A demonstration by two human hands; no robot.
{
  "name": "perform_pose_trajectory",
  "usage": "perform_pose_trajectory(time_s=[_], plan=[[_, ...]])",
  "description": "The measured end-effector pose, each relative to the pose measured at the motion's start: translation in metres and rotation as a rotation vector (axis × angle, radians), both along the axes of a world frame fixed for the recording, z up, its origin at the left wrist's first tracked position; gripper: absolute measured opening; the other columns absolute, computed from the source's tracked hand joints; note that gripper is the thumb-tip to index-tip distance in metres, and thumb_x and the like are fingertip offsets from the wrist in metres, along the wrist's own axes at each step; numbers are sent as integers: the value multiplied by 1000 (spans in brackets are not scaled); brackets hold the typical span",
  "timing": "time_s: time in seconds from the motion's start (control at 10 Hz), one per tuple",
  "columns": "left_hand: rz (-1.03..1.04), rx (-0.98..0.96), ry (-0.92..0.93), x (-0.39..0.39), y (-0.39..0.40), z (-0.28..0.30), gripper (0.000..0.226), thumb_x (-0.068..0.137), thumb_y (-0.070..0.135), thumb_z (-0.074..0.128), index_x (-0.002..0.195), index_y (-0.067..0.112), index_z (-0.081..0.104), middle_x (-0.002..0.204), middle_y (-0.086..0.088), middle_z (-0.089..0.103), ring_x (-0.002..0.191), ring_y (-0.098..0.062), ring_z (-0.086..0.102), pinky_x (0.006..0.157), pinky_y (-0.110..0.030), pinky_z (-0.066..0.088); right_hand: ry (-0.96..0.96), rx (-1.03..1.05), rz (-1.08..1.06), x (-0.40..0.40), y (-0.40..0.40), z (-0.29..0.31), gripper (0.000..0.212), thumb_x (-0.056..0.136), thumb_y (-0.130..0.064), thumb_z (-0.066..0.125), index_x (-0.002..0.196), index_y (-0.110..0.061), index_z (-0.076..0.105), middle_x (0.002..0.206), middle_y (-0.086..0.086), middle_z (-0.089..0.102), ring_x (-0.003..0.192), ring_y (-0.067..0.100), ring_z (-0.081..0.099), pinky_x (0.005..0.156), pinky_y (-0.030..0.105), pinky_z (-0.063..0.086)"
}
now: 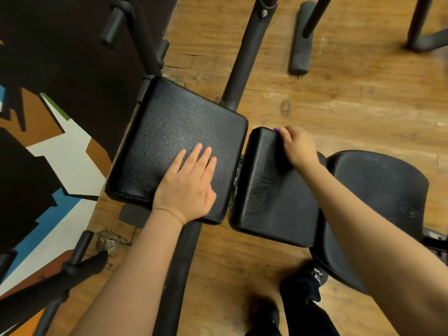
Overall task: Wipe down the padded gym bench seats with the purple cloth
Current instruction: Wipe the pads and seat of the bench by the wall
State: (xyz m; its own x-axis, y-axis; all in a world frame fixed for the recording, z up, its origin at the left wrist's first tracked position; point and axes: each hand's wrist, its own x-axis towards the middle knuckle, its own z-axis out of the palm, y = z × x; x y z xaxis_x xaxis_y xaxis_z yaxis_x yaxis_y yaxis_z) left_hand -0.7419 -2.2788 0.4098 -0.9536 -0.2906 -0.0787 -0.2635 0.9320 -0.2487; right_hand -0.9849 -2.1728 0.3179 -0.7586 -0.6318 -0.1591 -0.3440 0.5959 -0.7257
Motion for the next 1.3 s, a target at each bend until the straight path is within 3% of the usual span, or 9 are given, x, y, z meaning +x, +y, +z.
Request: perform_pose_trajectory(time_s=[0.2, 0.3, 0.4, 0.7, 0.9, 1.3], plan=[[1, 2, -11, 0, 0, 1, 57, 78, 26, 36, 122, 0, 62, 131, -20, 58, 123, -36, 53, 105, -47, 30, 69, -169, 159, 19, -31, 11, 30, 97, -27, 48, 110, -6, 66, 109, 14, 63, 106, 29, 54, 88, 31, 38], [-2, -1, -9, 0, 0, 2, 57, 78, 26, 36, 122, 0, 62, 131, -20, 58, 123, -36, 53, 105, -47, 30, 64, -203, 176, 13, -7, 2, 32, 96, -24, 49, 121, -6, 60, 117, 13, 61, 111, 26, 53, 92, 27, 35], [1, 2, -5, 1, 1, 2, 57, 78, 26, 36, 122, 0, 62, 131, -20, 57, 123, -36, 53, 105, -48, 30, 33, -164, 112, 2, 25, -11, 41, 92, -32, 44, 122, -7, 59, 115, 14, 62, 107, 28, 54, 91, 32, 38], [4, 15, -4, 1, 0, 2, 57, 77, 26, 36, 121, -1, 62, 131, -20, 58, 123, -36, 54, 105, -48, 30, 9, -99, -81, -11, 76, -36, 34, 97, -17, 48, 128, -5, 53, 126, 14, 57, 117, 28, 49, 92, 23, 32], [-3, 24, 5, 1, 0, 1, 57, 78, 26, 36, 121, -1, 62, 130, -20, 58, 122, -36, 54, 105, -48, 31, -151, -157, -432, 3, 81, -43, 40, 101, -21, 38, 139, -9, 41, 139, 10, 47, 127, 21, 42, 92, 15, 27], [-4, 22, -3, 1, 1, 3, 56, 80, 25, 34, 120, -3, 63, 128, -21, 59, 121, -37, 54, 104, -49, 30, -309, -86, -584, 73, 121, -41, 47, 101, -23, 36, 144, -7, 30, 148, 10, 36, 134, 24, 35, 106, 32, 27]])
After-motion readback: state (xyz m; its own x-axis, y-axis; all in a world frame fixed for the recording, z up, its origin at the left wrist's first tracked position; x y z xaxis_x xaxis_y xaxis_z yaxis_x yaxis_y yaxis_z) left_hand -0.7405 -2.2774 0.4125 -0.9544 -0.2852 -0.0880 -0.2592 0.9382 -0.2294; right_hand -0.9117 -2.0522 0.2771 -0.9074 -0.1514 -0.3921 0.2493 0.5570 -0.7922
